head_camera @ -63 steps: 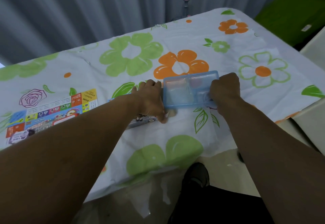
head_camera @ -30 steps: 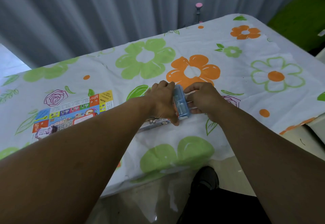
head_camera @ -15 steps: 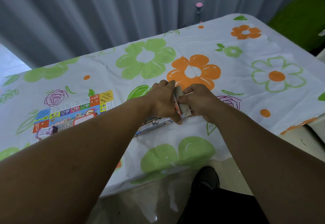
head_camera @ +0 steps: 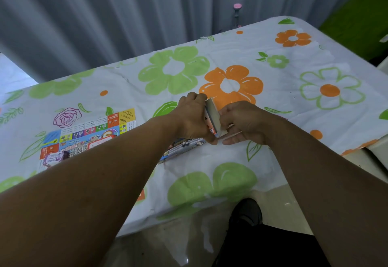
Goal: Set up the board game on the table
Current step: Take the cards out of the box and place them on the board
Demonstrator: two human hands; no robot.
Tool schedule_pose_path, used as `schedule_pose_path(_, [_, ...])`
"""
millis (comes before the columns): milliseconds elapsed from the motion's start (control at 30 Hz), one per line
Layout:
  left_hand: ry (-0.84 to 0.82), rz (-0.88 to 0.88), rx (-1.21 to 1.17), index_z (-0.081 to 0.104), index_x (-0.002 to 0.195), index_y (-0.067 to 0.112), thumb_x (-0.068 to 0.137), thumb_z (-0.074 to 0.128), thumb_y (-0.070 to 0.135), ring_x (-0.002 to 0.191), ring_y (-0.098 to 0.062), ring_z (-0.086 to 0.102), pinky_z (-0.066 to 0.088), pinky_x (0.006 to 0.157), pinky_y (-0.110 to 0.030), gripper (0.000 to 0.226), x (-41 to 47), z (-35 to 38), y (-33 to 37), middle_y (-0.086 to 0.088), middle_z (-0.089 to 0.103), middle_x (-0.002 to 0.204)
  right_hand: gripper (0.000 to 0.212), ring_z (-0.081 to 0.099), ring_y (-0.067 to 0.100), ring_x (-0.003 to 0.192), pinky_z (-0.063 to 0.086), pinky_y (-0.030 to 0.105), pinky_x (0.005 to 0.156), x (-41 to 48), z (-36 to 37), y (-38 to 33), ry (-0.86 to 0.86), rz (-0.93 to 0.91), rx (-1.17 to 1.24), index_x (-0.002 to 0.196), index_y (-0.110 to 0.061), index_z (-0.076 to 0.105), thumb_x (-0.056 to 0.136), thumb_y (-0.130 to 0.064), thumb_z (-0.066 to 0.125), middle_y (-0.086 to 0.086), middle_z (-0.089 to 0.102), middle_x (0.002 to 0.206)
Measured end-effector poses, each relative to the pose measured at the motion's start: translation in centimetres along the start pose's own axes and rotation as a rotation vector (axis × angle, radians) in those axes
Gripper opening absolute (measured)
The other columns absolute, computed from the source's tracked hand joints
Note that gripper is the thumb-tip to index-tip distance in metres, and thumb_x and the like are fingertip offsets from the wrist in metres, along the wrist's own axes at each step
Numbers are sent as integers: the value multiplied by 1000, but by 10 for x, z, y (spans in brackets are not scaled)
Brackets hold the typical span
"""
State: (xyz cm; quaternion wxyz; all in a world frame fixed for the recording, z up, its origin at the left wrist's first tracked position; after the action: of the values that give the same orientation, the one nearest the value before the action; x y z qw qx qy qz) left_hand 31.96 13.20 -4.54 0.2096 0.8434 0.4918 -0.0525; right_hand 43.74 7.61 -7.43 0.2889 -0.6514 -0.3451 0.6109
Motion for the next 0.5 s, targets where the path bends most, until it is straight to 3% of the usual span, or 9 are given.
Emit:
schedule_pose_path(67, [7, -2, 1, 35, 142, 14, 50, 96, 49, 121, -26, 37, 40, 102, -35, 115, 0, 0, -1, -6, 38, 131, 32, 75, 37, 86, 61, 40, 66, -2, 2, 2, -44, 5, 15, 109, -5, 60, 83, 13, 62, 29, 69, 109])
schedule_pose_path(200, [16, -2, 2, 39, 137, 15, 50, 96, 49, 113, -23, 36, 41, 98, -34, 110, 0, -2, -1, -5, 39, 127, 46, 74, 34, 80, 61, 38, 66, 1, 2, -1, -39, -61, 13, 118, 0, 58, 76, 14, 73, 24, 72, 97])
schedule_pose_path(400, [16, -7, -18, 30, 147, 13, 50, 95, 51, 125, -28, 37, 37, 102, -34, 123, 1, -2, -2, -7, 39, 135, 19, 75, 33, 82, 60, 38, 66, 0, 2, -6, -44, -102, 22, 106, -6, 66, 92, -18, 69, 16, 73, 91])
schedule_pose_path(500, [15, -4, -34, 13, 156, 8, 52, 95, 50, 137, -30, 31, 32, 111, -34, 139, 0, -1, 0, -10, 34, 148, 17, 72, 26, 69, 62, 39, 66, 5, -1, -6, 16, -127, 42, 105, -3, 66, 97, -17, 63, 13, 73, 83])
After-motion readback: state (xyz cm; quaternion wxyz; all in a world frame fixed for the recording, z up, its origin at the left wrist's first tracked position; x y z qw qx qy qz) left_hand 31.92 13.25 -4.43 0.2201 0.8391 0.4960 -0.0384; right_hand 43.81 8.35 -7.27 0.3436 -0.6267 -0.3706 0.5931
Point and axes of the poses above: each hand's wrist, its own x-axis towards the middle knuckle, its own z-axis out of the palm, y = z × x, the point moved 8 cm from there along x, towards the middle knuckle
